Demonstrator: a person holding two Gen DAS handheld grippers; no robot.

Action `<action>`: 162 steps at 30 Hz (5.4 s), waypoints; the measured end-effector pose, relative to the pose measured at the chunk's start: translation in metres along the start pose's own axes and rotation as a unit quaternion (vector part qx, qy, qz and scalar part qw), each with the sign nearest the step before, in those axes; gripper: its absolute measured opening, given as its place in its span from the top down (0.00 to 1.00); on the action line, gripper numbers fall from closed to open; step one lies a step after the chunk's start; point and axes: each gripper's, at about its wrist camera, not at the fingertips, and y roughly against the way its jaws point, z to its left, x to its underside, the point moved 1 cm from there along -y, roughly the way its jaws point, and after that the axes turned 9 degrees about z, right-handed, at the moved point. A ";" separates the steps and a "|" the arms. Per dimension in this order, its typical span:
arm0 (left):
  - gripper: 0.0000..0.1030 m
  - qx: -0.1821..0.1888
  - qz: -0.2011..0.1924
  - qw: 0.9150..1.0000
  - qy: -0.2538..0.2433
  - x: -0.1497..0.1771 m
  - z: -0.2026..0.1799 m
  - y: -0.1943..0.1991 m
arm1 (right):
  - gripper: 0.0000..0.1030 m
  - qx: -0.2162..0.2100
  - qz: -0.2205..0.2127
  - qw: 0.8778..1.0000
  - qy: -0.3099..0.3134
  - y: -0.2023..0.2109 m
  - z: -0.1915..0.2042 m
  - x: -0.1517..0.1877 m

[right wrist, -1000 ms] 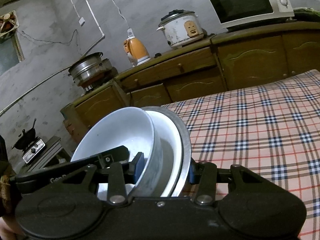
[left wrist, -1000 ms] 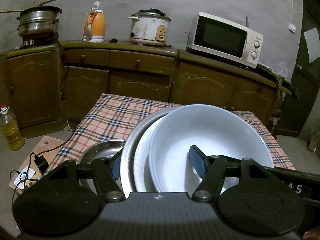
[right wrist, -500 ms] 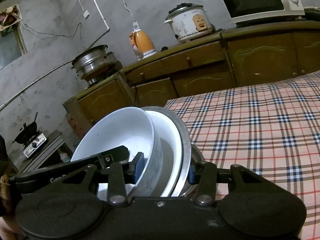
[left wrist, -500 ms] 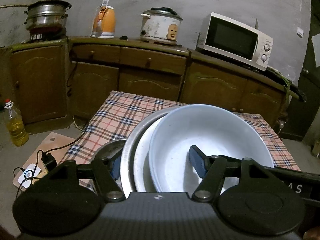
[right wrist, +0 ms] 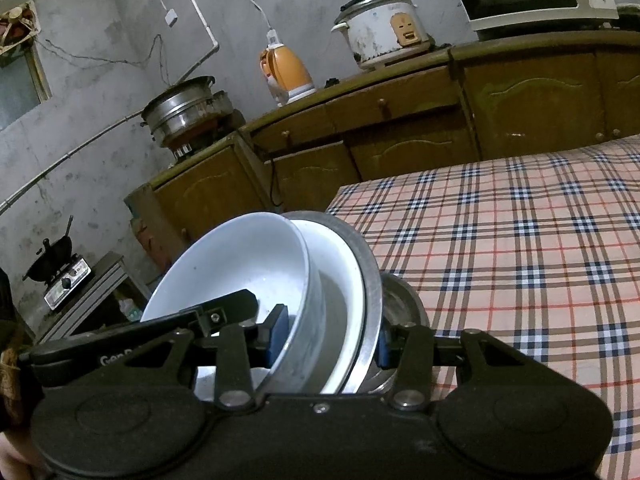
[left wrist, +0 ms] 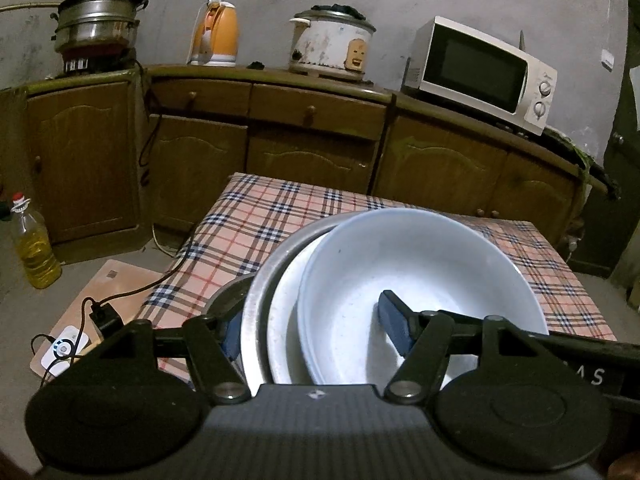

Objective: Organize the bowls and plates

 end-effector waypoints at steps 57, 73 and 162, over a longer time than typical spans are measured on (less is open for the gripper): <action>0.34 0.021 0.039 0.999 -0.024 -0.012 0.049 -0.085 | 0.48 0.025 0.027 0.999 -0.032 -0.100 -0.016 -0.002; 0.34 0.021 0.047 0.998 -0.028 -0.009 0.050 -0.099 | 0.48 0.026 0.035 0.998 -0.033 -0.113 -0.024 0.001; 0.41 -0.033 0.083 0.994 -0.065 -0.008 0.050 -0.132 | 0.37 0.093 0.068 0.993 0.037 -0.146 -0.030 -0.006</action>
